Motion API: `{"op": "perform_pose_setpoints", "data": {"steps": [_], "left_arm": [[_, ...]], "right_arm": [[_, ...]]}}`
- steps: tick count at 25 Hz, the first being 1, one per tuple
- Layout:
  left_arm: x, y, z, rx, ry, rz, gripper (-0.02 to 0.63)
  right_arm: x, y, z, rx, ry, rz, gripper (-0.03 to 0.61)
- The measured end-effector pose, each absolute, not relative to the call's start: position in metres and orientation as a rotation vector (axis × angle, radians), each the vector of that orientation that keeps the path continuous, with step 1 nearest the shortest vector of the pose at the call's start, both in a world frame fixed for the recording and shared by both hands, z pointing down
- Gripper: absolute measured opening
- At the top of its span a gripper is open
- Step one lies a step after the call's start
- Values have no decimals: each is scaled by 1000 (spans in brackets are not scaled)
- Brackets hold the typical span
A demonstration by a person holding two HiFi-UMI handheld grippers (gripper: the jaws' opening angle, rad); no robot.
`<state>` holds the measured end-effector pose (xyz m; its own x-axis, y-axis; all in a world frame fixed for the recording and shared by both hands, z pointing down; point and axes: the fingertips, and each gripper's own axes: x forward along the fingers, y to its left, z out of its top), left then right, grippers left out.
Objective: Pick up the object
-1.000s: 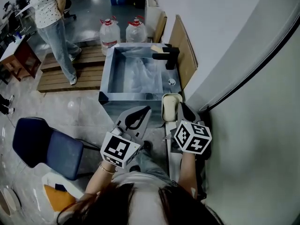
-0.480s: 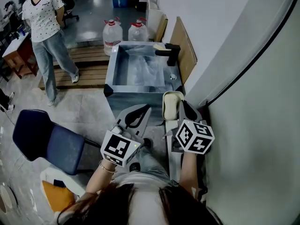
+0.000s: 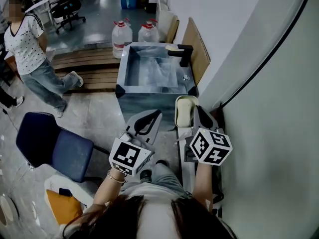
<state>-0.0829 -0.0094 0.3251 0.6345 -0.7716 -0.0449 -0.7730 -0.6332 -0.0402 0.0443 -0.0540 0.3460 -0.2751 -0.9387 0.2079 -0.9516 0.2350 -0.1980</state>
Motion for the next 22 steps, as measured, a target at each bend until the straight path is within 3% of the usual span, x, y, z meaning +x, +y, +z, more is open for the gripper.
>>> {"op": "perform_pose_setpoints", "data": {"steps": [22], "left_arm": [[-74,44,319,-2751,1417,46,9]], "right_arm": [[45,17,316,1823,-2563,398,34]]}}
